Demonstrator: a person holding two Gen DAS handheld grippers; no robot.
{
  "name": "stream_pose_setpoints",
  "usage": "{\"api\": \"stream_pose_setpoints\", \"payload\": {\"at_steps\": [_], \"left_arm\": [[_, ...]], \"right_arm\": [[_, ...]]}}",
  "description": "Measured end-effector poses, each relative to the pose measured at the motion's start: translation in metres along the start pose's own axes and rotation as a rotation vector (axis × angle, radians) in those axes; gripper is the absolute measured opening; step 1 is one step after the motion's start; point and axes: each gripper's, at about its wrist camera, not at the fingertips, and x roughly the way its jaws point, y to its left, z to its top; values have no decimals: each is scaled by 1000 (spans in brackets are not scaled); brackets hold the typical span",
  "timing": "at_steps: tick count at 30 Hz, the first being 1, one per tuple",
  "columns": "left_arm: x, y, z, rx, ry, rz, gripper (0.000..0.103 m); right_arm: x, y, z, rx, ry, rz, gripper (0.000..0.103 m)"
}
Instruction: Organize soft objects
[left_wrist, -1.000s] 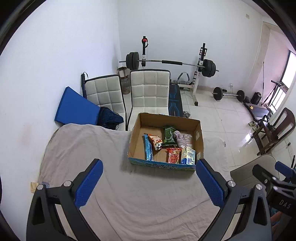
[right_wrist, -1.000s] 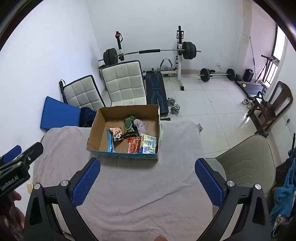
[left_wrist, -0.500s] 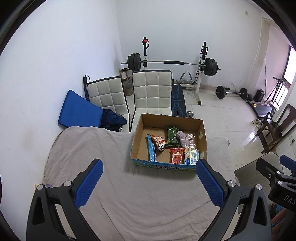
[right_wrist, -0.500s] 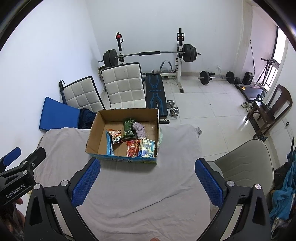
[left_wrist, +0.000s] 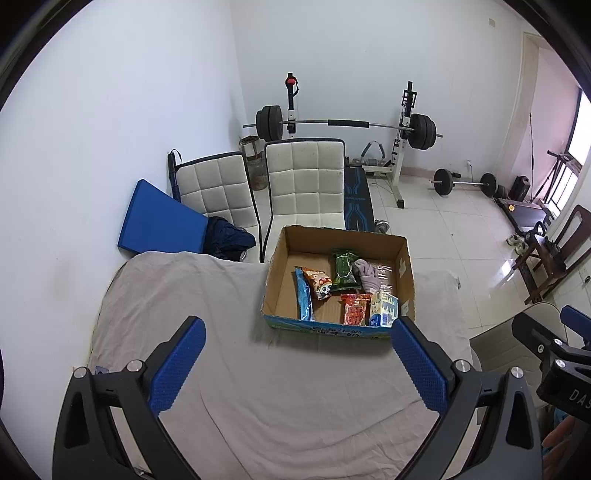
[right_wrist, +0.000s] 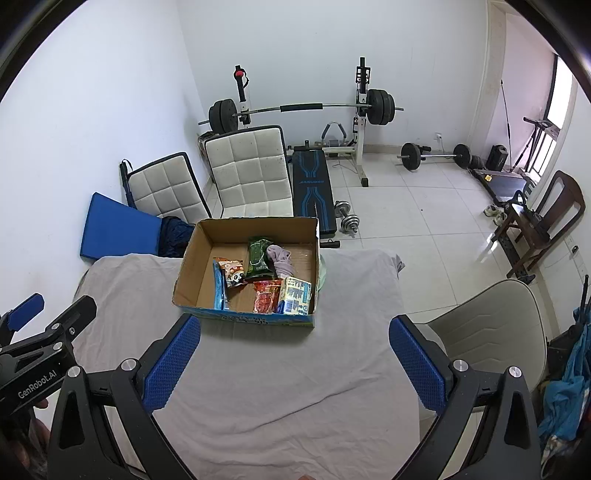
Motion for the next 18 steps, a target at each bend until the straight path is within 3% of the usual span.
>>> {"api": "stream_pose_setpoints", "payload": {"at_steps": [18], "left_arm": [[-3, -1, 0, -2, -4, 3, 103]], "right_arm": [[-7, 1, -4, -6, -11, -5, 103]]}}
